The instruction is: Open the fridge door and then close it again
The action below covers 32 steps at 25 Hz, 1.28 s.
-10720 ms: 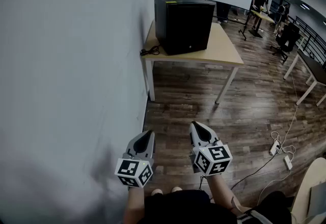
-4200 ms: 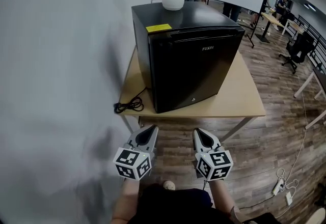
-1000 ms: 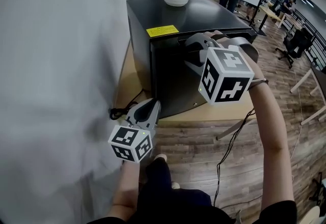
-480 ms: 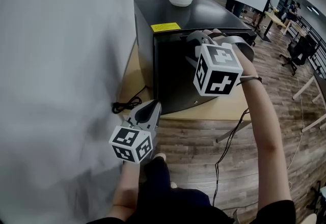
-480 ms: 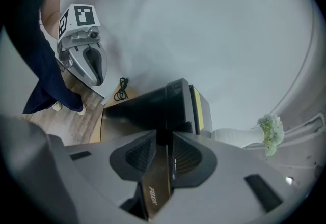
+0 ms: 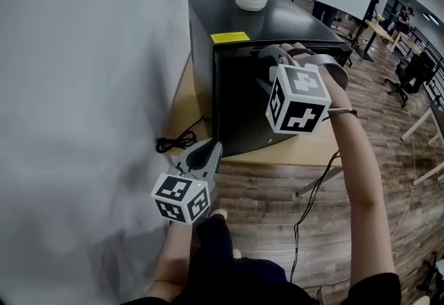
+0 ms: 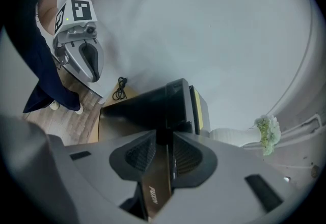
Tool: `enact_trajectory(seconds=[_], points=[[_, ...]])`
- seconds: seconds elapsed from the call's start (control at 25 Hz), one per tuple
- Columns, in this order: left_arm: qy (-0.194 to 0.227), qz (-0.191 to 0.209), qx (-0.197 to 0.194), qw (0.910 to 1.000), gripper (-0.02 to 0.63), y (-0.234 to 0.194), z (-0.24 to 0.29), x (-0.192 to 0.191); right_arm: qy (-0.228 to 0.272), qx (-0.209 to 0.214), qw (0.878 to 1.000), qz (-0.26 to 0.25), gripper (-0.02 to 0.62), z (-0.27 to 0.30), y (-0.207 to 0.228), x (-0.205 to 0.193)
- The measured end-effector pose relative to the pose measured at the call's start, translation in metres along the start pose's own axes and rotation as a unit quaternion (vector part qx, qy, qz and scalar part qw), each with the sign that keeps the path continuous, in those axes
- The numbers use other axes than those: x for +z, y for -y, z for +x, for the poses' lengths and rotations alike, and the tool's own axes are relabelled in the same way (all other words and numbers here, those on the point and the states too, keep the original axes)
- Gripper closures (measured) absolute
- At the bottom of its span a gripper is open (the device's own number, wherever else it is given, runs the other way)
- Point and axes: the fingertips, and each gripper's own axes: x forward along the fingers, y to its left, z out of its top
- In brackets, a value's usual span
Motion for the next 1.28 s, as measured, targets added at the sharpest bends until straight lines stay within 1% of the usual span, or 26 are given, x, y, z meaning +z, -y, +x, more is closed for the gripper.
enact_trajectory(seconds=[0.12,0.2,0.32,0.44,0.68,1.0,1.28], points=[[-0.001,0.001,0.001,1.0000,0.600,0.003,-0.007,0.001,0.011,0.011,1.000,-0.005,0.512,-0.025,-0.015,0.000],[-0.002,0.004,0.002,1.0000,0.600,0.007,-0.013,0.002,0.022,0.004,1.000,-0.008,0.508,-0.045,-0.027,0.000],[-0.008,0.007,-0.003,0.9999,0.600,0.019,-0.016,-0.003,0.016,-0.002,1.000,-0.011,0.509,-0.064,-0.041,-0.006],[-0.013,0.006,-0.017,0.9998,0.600,0.029,-0.012,-0.008,0.013,-0.011,1.000,-0.016,0.508,-0.067,-0.043,-0.010],[-0.015,0.019,-0.039,0.9990,0.600,0.045,-0.012,-0.012,0.020,-0.013,1.000,-0.015,0.505,-0.074,-0.051,-0.015],[-0.027,0.021,-0.047,0.9983,0.600,0.072,-0.026,-0.023,0.020,-0.028,0.999,-0.016,0.502,-0.107,-0.067,-0.025],[-0.030,0.025,-0.071,0.9967,0.600,0.069,-0.013,-0.024,0.012,-0.027,0.999,-0.022,0.500,-0.101,-0.069,-0.032]])
